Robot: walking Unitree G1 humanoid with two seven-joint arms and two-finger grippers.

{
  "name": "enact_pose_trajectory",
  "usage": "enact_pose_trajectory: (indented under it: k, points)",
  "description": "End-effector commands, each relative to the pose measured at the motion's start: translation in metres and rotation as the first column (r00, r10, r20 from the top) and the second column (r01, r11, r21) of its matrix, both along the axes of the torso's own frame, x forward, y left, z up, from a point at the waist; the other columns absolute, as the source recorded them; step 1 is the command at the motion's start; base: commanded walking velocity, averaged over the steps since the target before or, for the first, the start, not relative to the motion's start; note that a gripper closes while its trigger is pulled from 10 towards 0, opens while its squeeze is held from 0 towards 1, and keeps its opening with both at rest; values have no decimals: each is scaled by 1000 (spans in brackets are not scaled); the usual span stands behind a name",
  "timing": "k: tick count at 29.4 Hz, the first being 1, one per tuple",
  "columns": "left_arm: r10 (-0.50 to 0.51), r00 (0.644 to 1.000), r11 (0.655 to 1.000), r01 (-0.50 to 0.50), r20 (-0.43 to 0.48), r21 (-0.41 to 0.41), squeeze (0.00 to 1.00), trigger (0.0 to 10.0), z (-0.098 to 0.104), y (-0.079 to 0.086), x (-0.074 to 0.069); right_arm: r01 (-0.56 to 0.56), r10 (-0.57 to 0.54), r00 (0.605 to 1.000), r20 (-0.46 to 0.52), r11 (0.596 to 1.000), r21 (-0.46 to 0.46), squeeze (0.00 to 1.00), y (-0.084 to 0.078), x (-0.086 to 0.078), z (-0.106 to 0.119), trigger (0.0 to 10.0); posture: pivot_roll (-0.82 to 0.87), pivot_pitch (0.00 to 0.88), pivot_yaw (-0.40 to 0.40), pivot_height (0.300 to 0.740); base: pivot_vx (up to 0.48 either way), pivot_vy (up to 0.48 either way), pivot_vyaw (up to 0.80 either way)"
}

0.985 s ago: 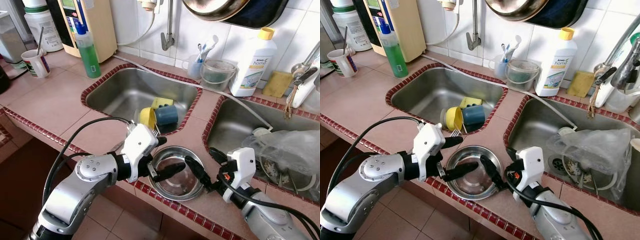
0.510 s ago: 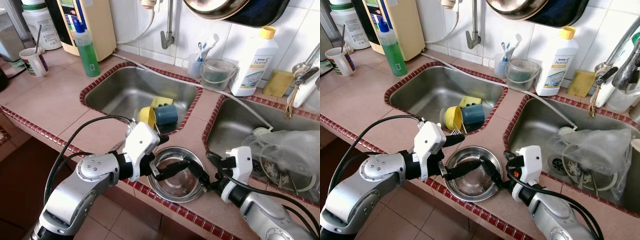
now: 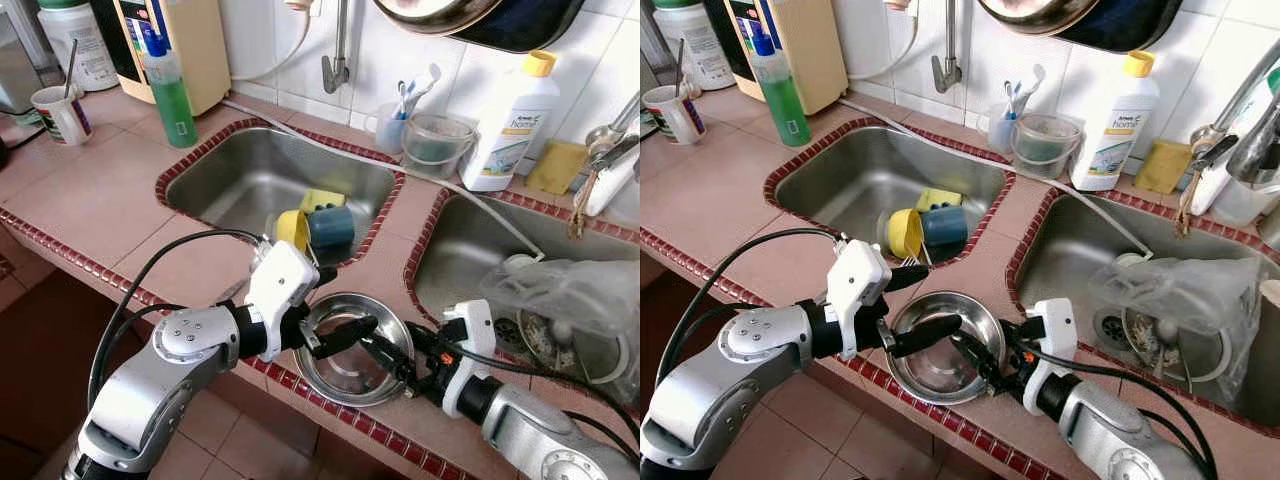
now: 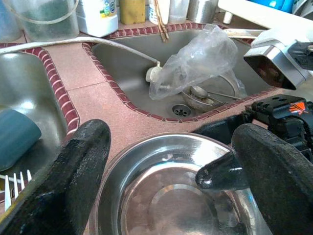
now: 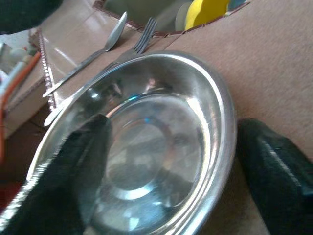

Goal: Kitchen organization

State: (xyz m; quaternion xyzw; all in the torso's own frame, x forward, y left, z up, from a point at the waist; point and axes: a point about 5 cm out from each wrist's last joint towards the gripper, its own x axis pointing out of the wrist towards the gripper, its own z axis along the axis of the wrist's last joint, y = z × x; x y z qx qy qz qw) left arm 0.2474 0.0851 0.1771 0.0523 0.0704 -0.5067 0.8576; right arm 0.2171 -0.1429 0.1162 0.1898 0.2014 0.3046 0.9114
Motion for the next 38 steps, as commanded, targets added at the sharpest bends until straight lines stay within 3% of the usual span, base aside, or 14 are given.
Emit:
enact_pose_trajectory:
  k: [1, 13, 20, 38]
  points:
    - [-2, 1000, 1000, 2, 16, -3, 0, 10000, 4, 0, -2, -6, 5, 1000, 15, 1000, 24, 0, -1, -3, 7, 0, -62, 108, -21, 731, 0, 0, 0]
    - [-26, 1000, 1000, 26, 7, 7, 0, 10000, 3, 1, -5, 41, -41, 999, 1, 996, 82, 0, -5, -1, 11, 0, -60, 95, -20, 731, 0, 0, 0]
    - [-122, 992, 992, 123, -31, 30, 0, 10000, -1, 10, -21, 71, -71, 997, -1, 994, 79, 0, -10, 1, 10, 0, -59, 83, -18, 731, 0, 0, 0]
    - [-137, 990, 990, 138, -31, 40, 0, 10000, 0, 10, -23, 54, -50, 997, -58, 997, 56, 0, -12, -7, 1, 0, -58, 96, -15, 731, 0, 0, 0]
